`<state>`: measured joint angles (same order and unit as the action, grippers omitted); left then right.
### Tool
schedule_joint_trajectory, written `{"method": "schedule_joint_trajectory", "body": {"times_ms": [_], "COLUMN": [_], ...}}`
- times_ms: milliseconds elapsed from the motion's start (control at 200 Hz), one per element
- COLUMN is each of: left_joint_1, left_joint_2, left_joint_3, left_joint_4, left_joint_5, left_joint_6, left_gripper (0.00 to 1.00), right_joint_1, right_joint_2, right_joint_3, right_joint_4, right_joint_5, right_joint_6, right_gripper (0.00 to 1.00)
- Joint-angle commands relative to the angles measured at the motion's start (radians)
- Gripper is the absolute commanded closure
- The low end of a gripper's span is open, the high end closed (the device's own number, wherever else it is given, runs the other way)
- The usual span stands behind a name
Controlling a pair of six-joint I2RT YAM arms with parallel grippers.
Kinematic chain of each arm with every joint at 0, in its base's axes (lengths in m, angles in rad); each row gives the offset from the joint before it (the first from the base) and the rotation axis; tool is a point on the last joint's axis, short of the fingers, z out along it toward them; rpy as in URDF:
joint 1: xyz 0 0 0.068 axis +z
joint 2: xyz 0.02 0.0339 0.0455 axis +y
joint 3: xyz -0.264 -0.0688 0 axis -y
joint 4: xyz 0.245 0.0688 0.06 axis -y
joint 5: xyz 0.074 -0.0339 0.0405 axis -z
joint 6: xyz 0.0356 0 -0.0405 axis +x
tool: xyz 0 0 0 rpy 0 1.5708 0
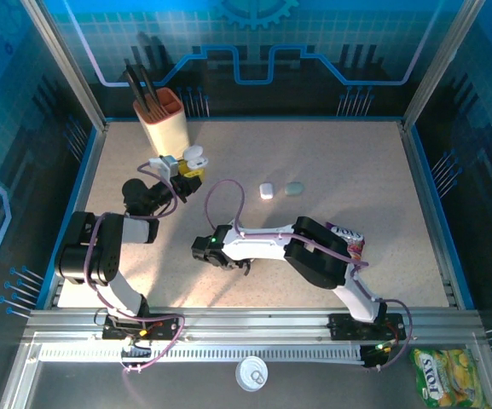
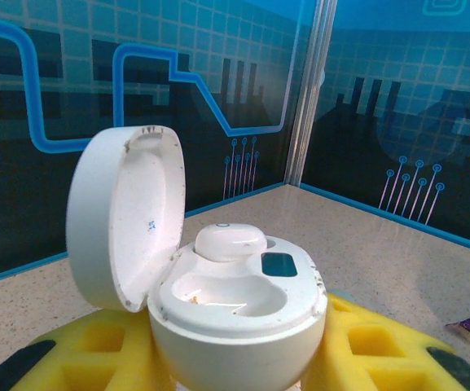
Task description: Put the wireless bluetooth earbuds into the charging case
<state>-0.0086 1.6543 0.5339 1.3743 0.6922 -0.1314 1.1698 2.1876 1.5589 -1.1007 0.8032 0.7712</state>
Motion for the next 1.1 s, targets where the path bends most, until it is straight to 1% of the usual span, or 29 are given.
{"method": "schedule_joint_trajectory", "body": {"times_ms": [0,460,620,780,870,920,1020,1096], "left_joint_1": [0.009,0.009,0.009,0.009,0.009,0.009,0.009,0.009], "left_joint_2": [0.005,0.009,0.007,0.007,0.007,0.008,0.007,0.006], "left_joint_3": [0.000,0.000,0.000,-0.003,-0.005,-0.005,-0.003,-0.003], "left_joint_4": [0.028,0.028,0.028,0.028,0.027,0.028,0.028,0.028], "left_joint_5": [0.000,0.000,0.001,0.003,0.004,0.004,0.006,0.006], "left_joint_6": [0.008,0.006,0.007,0.007,0.007,0.004,0.005,0.005], "left_gripper": [0.63,0.63,0.63,0.63,0.63,0.63,0.63,0.63], "right_joint_1": [0.001,-0.027,-0.038,-0.046,-0.052,-0.053,-0.056,-0.056], "right_joint_2": [0.023,0.043,0.044,0.031,0.032,0.035,0.037,0.037], "right_joint_3": [0.013,0.001,-0.004,-0.020,-0.026,-0.028,-0.029,-0.028], "right_joint_4": [-0.031,-0.021,-0.003,0.013,0.012,0.012,0.014,0.016], "right_joint_5": [-0.002,-0.002,-0.018,-0.039,-0.042,-0.047,-0.053,-0.058], "right_joint_6": [0.040,0.024,0.010,0.000,0.005,0.005,0.003,0.001], "right_gripper": [0.65,0.75,0.80,0.80,0.75,0.74,0.75,0.78]}}
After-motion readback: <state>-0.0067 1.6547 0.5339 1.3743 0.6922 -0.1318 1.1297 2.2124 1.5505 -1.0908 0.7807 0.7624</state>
